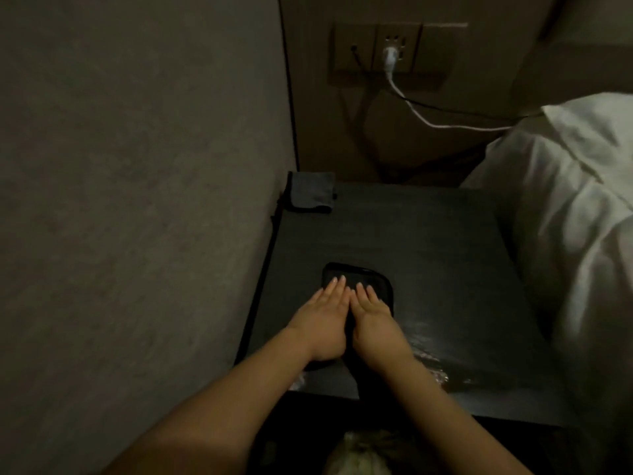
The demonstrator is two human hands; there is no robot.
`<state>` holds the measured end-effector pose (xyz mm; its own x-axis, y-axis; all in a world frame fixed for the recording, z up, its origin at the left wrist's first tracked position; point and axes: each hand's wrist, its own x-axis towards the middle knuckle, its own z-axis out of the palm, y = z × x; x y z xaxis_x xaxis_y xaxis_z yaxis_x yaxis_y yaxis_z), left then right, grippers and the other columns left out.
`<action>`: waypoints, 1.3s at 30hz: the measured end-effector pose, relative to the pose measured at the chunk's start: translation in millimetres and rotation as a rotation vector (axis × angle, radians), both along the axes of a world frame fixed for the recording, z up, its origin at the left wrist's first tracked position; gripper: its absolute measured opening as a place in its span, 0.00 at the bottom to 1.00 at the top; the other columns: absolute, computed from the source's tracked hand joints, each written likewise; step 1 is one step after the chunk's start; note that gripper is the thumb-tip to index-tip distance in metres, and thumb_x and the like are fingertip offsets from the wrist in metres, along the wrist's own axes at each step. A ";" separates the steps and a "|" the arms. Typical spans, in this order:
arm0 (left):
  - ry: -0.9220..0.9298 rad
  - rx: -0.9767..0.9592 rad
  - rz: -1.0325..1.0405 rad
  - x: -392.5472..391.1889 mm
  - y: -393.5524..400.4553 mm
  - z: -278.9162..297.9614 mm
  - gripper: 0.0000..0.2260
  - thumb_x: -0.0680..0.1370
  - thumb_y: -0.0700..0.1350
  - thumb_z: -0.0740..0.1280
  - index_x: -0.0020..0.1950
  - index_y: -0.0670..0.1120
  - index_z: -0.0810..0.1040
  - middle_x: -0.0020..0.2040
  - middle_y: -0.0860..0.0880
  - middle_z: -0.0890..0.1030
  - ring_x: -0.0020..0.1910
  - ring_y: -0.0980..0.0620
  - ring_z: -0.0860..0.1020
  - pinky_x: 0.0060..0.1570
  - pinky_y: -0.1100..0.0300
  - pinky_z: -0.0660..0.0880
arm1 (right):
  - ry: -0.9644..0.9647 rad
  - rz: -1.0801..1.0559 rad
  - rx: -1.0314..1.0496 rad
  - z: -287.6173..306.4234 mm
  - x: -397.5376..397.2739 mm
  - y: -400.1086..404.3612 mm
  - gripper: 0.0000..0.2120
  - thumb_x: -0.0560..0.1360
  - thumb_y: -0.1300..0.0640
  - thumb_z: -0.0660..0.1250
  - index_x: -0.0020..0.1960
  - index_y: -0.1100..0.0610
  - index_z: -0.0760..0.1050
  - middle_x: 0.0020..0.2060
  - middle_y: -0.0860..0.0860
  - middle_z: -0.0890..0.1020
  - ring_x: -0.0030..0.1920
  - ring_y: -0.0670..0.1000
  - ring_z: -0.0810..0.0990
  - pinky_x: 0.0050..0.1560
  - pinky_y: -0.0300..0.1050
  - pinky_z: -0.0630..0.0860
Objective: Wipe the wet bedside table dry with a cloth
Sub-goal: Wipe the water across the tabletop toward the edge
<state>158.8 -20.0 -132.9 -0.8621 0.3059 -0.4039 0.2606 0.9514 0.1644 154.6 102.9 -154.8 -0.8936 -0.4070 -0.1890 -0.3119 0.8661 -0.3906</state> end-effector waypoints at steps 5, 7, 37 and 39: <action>-0.014 -0.002 0.142 -1.5 -50.8 -1.9 0.34 0.77 0.43 0.56 0.78 0.41 0.40 0.79 0.42 0.38 0.78 0.49 0.39 0.77 0.55 0.41 | -0.060 0.146 0.018 11.1 -19.3 -50.4 0.28 0.78 0.63 0.52 0.75 0.62 0.46 0.76 0.59 0.48 0.76 0.57 0.45 0.75 0.47 0.45; -0.013 0.002 0.198 2.9 -64.4 -1.7 0.34 0.77 0.42 0.56 0.78 0.41 0.40 0.79 0.43 0.38 0.78 0.48 0.38 0.77 0.55 0.41 | -0.064 0.196 0.025 13.8 -20.6 -67.2 0.29 0.77 0.63 0.54 0.75 0.62 0.46 0.76 0.58 0.48 0.76 0.56 0.45 0.75 0.48 0.46; 0.066 -0.002 0.282 105.7 -85.1 -4.3 0.29 0.81 0.41 0.55 0.78 0.41 0.45 0.79 0.43 0.45 0.79 0.48 0.43 0.75 0.59 0.42 | 0.151 0.359 -0.143 -4.5 66.5 -82.4 0.24 0.72 0.65 0.63 0.67 0.67 0.67 0.66 0.64 0.72 0.68 0.63 0.69 0.68 0.56 0.64; 0.030 -0.039 0.254 106.1 -85.5 -3.7 0.31 0.80 0.40 0.55 0.78 0.40 0.41 0.79 0.41 0.41 0.78 0.47 0.41 0.75 0.58 0.41 | 0.194 0.381 -0.087 -8.7 68.3 -82.1 0.25 0.75 0.61 0.50 0.70 0.67 0.61 0.70 0.64 0.65 0.72 0.63 0.62 0.72 0.53 0.51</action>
<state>265.0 -105.5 -136.6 -0.9210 0.0630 -0.3845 0.0169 0.9924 0.1220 222.9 20.8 -163.5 -0.6918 -0.7219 0.0172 -0.6780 0.6412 -0.3594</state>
